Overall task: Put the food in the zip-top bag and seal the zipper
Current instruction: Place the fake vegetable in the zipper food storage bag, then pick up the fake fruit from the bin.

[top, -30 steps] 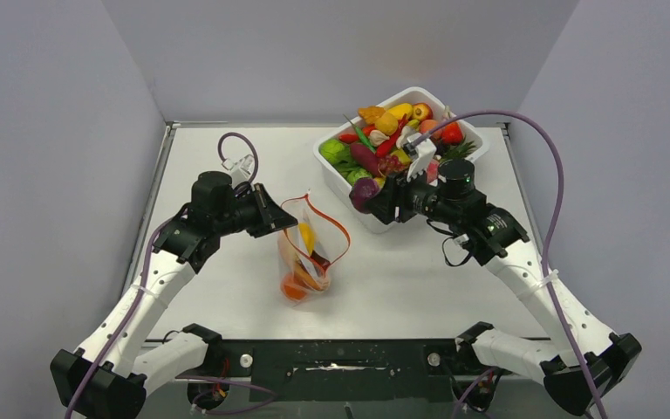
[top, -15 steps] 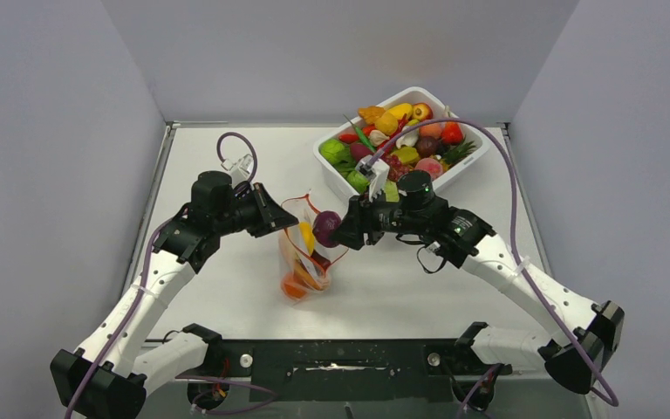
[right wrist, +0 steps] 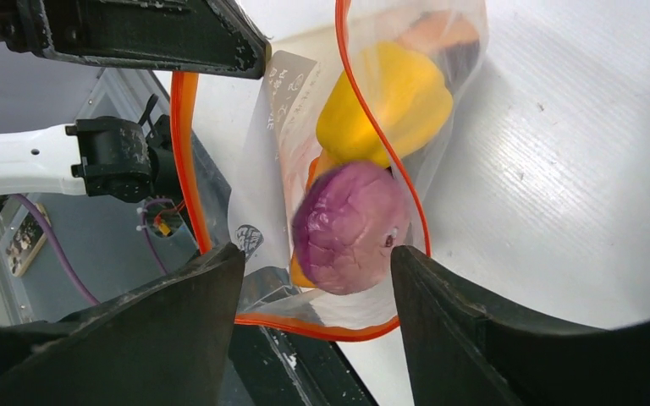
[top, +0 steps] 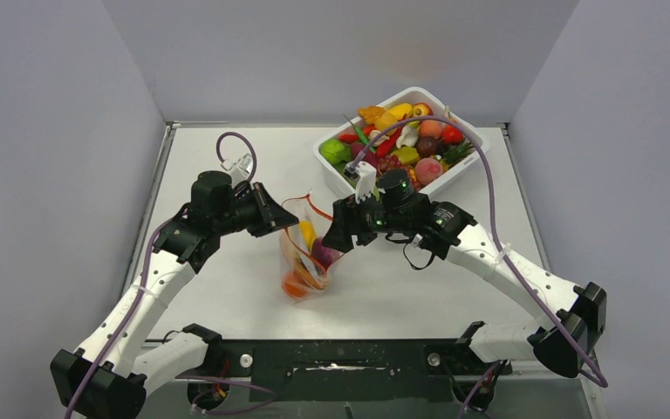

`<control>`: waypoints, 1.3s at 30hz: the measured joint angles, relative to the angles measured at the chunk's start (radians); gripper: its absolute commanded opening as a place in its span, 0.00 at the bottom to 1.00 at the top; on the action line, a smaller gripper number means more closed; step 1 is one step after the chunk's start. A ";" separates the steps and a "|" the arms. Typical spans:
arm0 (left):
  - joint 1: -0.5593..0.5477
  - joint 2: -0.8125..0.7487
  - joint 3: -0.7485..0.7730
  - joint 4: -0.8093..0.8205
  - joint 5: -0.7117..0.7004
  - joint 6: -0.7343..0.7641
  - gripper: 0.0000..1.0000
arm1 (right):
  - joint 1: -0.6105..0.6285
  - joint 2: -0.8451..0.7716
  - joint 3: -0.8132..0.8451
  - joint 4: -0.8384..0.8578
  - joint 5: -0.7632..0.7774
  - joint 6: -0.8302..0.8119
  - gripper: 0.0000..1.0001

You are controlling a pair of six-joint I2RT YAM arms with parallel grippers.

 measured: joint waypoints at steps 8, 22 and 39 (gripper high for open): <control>0.000 0.000 0.000 0.006 0.000 -0.001 0.00 | 0.000 0.003 0.040 -0.020 0.004 -0.003 0.73; 0.000 0.002 0.000 0.008 0.000 -0.003 0.00 | -0.095 -0.006 0.103 -0.077 0.043 -0.060 0.70; -0.009 0.005 0.000 0.008 0.014 0.038 0.00 | -0.472 -0.020 0.121 -0.167 0.442 -0.266 0.89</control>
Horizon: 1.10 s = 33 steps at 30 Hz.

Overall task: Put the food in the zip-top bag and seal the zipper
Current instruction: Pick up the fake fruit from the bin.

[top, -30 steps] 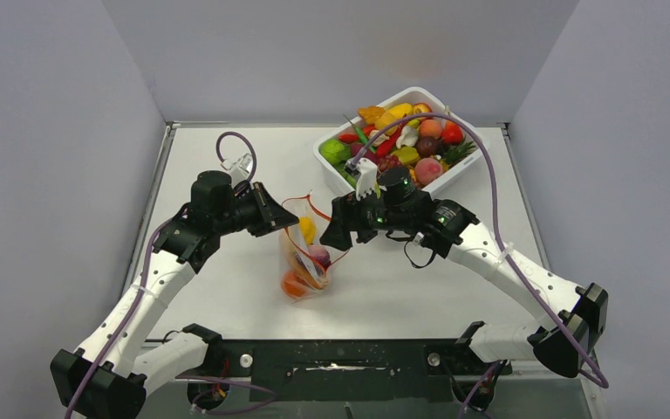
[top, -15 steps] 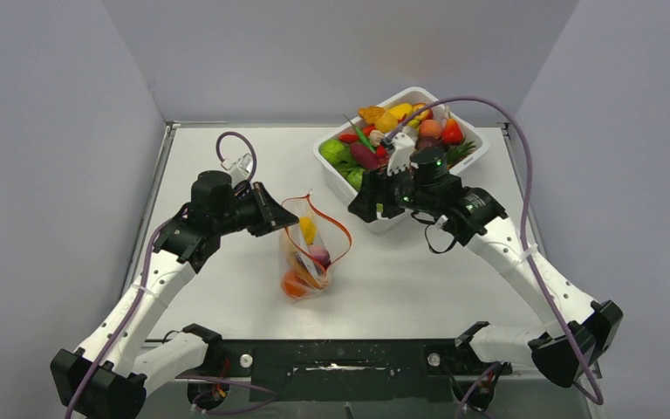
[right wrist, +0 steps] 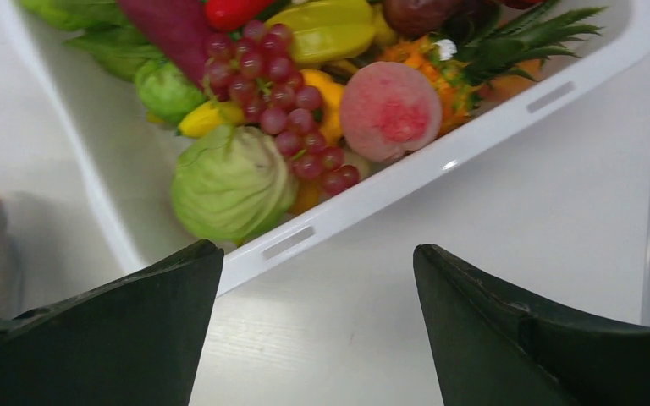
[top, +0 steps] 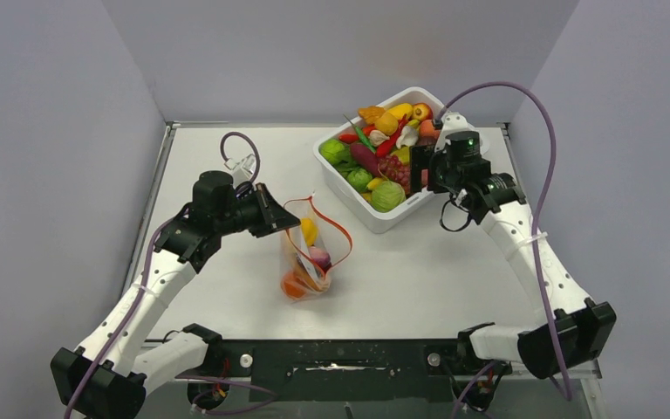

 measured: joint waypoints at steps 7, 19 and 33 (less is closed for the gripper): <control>0.000 -0.011 -0.018 0.004 0.015 0.008 0.00 | -0.079 0.139 0.030 0.029 0.071 -0.052 0.89; -0.002 -0.037 -0.045 0.014 0.020 0.005 0.00 | -0.174 0.318 0.121 0.093 0.011 -0.126 0.70; -0.006 -0.047 -0.060 0.024 0.020 -0.004 0.00 | -0.199 0.455 0.169 0.121 -0.102 -0.132 0.74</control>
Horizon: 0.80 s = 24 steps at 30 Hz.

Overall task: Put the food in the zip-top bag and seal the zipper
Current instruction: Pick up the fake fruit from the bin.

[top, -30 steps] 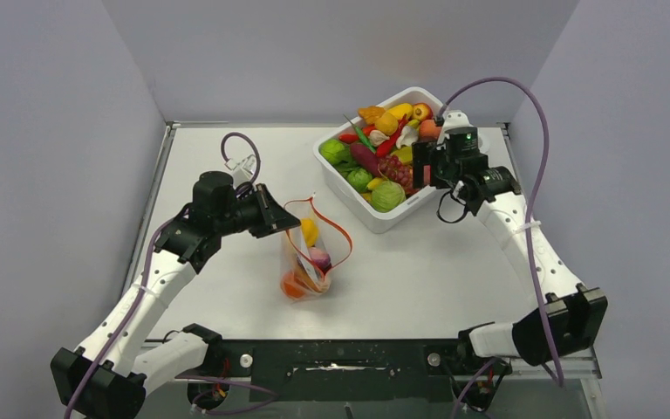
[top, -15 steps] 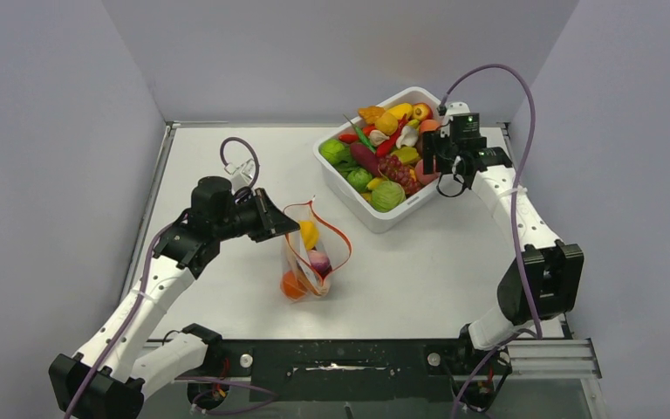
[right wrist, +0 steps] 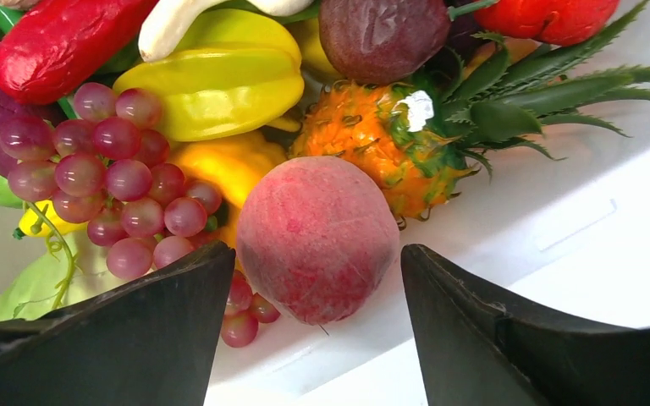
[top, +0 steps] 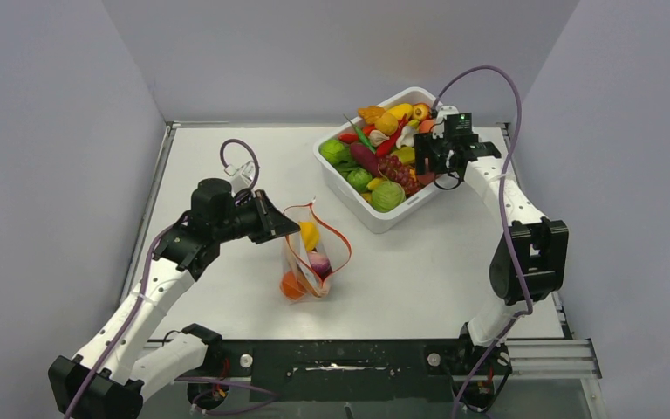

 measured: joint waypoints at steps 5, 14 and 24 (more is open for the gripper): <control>0.000 -0.007 -0.001 0.000 0.000 0.000 0.00 | 0.000 0.025 0.004 -0.003 -0.019 -0.004 0.71; 0.000 -0.017 -0.003 0.000 0.000 0.000 0.00 | -0.001 0.028 0.004 -0.003 -0.027 -0.014 0.54; 0.000 -0.034 -0.004 -0.002 -0.001 0.000 0.00 | 0.007 0.022 0.004 -0.010 -0.013 -0.014 0.40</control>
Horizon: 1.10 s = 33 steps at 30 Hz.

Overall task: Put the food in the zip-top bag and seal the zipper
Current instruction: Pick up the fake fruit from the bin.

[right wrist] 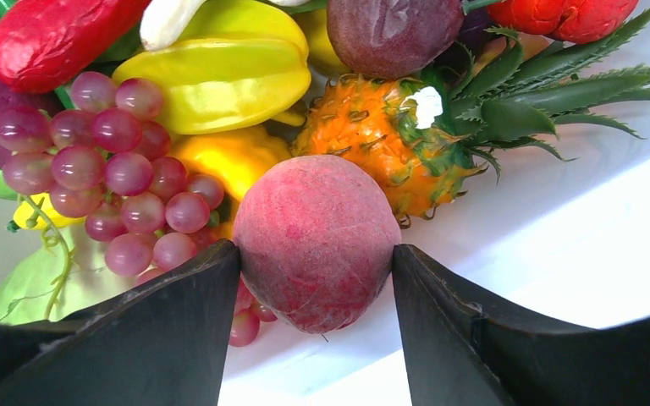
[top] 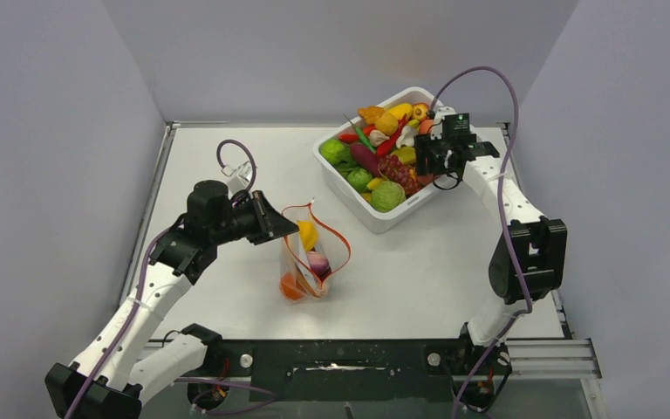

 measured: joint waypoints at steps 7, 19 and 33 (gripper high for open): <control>0.000 0.000 0.000 -0.001 0.000 0.000 0.00 | 0.050 -0.063 -0.015 -0.023 0.040 0.003 0.35; 0.000 0.000 0.000 -0.001 -0.014 0.000 0.00 | 0.183 -0.245 -0.016 -0.094 0.131 0.029 0.34; 0.000 0.041 0.000 0.004 -0.040 0.003 0.00 | 0.294 -0.598 -0.152 -0.112 -0.060 0.134 0.34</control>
